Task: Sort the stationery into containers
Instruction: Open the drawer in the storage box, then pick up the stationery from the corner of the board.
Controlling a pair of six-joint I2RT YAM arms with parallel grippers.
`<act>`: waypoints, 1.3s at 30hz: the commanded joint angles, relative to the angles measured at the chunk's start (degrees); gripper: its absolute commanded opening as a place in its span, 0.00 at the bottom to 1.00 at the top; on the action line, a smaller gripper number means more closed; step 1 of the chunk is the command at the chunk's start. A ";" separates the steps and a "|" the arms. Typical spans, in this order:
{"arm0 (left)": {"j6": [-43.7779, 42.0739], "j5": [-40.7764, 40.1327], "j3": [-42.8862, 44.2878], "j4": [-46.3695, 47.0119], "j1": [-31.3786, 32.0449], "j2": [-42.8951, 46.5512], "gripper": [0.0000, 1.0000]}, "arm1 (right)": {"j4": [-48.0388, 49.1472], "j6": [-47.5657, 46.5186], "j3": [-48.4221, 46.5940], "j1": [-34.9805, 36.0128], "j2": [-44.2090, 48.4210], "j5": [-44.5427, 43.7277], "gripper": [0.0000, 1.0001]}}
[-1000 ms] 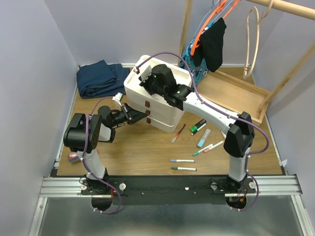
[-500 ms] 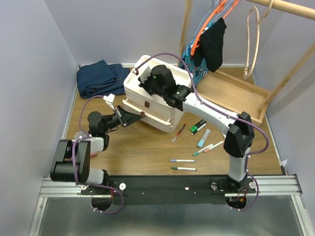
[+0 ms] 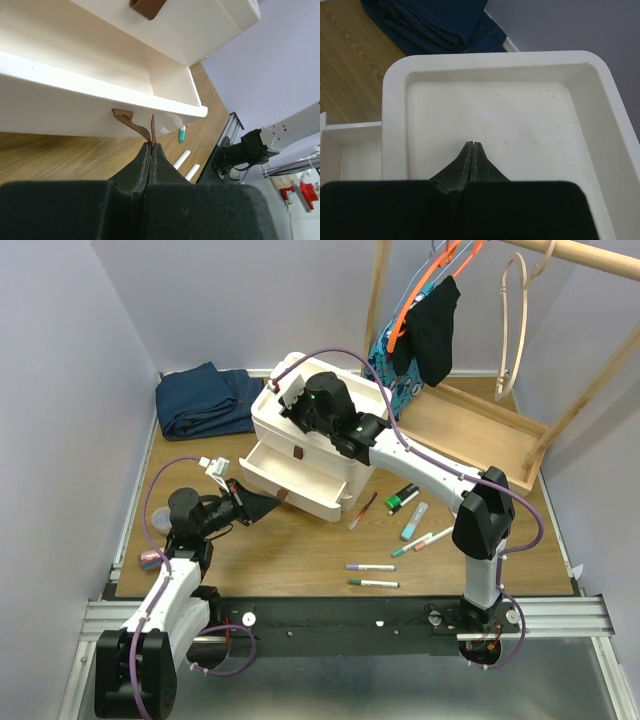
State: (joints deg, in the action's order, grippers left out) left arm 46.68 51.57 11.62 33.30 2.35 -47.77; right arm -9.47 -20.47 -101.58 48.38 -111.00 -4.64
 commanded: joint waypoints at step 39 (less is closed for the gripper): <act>-21.71 0.46 22.30 -56.66 0.02 2.06 0.88 | -12.59 -1.77 4.29 1.01 -2.38 -2.47 0.11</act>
State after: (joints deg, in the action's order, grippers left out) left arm 27.88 48.18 31.14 -19.51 2.37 -48.95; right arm -7.75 -22.65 -100.07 48.80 -110.50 -5.23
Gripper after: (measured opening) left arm 0.810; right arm 0.090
